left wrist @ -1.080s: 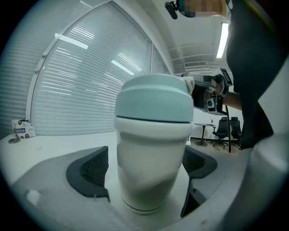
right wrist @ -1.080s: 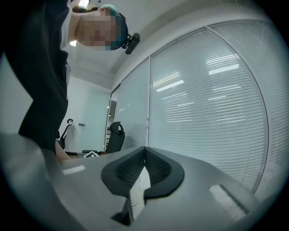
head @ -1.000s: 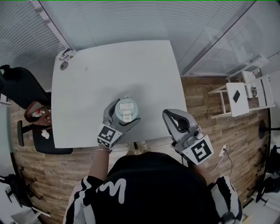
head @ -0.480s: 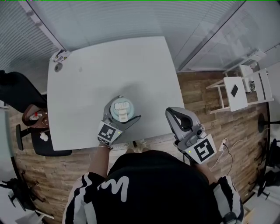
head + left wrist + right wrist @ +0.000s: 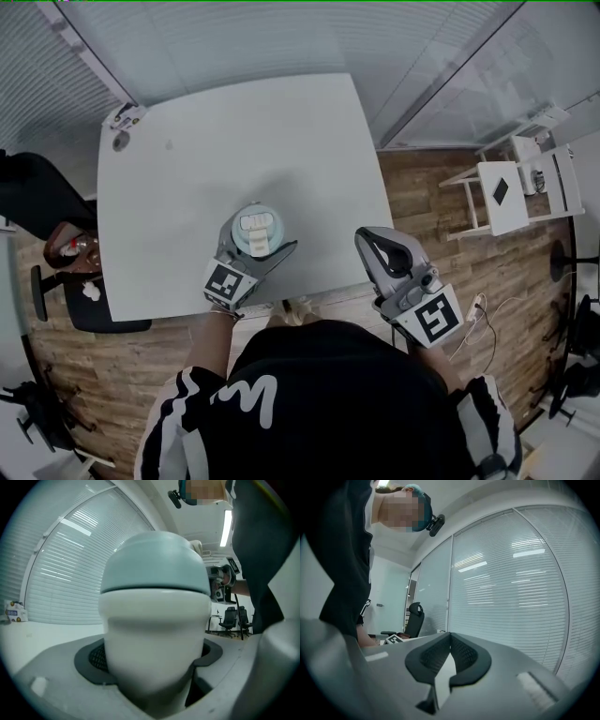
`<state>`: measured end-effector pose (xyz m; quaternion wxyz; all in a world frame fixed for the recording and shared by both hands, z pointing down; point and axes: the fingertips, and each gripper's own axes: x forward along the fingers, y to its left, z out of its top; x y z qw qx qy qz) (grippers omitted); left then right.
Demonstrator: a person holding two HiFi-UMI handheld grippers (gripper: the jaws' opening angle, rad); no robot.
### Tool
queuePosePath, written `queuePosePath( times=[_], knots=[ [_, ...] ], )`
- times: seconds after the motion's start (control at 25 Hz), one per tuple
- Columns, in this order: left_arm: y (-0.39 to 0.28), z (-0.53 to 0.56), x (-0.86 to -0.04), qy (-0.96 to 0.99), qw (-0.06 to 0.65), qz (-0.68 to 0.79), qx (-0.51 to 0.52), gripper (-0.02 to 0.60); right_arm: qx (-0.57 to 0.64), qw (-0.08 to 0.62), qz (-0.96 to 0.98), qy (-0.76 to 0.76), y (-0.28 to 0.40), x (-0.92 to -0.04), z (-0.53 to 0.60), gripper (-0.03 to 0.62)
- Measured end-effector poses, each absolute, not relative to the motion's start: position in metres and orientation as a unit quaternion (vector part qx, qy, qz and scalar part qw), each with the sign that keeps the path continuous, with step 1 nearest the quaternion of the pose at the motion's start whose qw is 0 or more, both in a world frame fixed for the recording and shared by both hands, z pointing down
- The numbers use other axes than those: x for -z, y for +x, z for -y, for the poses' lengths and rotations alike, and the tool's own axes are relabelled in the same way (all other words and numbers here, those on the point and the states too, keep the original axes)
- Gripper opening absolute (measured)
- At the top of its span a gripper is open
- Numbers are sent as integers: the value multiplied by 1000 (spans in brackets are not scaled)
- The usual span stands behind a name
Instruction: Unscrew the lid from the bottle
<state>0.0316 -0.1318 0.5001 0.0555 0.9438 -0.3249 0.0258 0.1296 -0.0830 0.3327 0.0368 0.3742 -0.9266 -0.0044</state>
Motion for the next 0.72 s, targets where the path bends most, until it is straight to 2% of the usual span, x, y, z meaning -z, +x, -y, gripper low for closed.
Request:
queuePosePath(
  times=[0.16,0.4,0.44,0.48,0.52,0.72],
  knots=[
    [27,126,-480,942,54,332,-1,456,8,34,927,373,134,-330,84,2],
    [20,120,-440,946,21,325,-16,456,16,12,939,343,132,-320,83,3],
    [20,119,-433,946,17,323,-18,456,16,9,943,332,129,-317,83,16],
    [20,117,-425,947,16,322,-19,456,16,7,948,319,126,-315,82,105],
    [19,115,-418,947,15,321,-19,456,19,8,952,305,121,-313,80,154],
    [17,110,-388,948,12,316,-19,456,33,10,973,229,95,-302,74,226]
  ],
)
